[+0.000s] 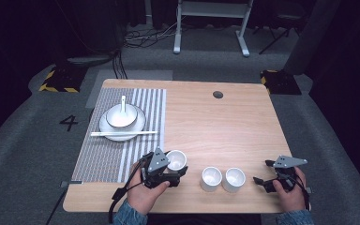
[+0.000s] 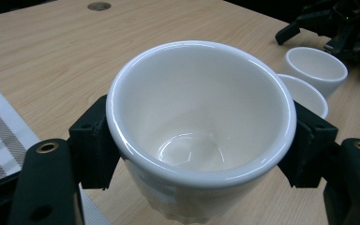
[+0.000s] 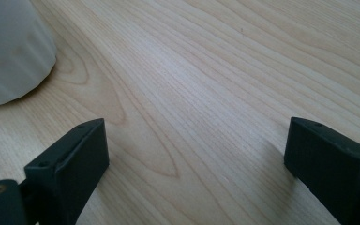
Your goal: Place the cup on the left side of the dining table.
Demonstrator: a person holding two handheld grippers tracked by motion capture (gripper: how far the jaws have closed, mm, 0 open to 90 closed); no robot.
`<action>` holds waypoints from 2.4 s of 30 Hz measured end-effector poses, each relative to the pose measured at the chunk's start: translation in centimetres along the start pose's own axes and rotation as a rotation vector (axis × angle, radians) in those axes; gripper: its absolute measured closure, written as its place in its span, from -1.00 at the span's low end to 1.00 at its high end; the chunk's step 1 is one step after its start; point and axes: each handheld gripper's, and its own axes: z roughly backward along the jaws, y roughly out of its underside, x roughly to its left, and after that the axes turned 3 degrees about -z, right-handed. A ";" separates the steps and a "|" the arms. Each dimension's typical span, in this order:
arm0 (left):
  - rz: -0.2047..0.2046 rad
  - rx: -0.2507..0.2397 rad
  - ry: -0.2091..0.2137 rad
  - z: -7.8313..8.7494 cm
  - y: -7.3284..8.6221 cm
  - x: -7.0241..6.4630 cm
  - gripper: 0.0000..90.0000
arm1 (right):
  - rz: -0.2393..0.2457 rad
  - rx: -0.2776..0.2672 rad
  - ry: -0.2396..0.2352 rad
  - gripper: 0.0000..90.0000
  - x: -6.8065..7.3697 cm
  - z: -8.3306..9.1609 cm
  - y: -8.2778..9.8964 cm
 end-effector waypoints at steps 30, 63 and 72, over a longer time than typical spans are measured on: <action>0.101 0.014 -0.289 3.2 -1.6 9.7 -0.41 | 0.001 0.001 -0.004 -0.85 -0.1 0.0 0.0; 0.174 0.193 -0.289 -1.8 2.6 13.2 -0.41 | 0.003 0.002 -0.006 -0.85 -0.1 0.0 0.0; 0.181 0.237 -0.292 -2.4 2.8 13.2 -0.41 | 0.002 0.002 -0.006 -0.85 -0.1 0.0 0.0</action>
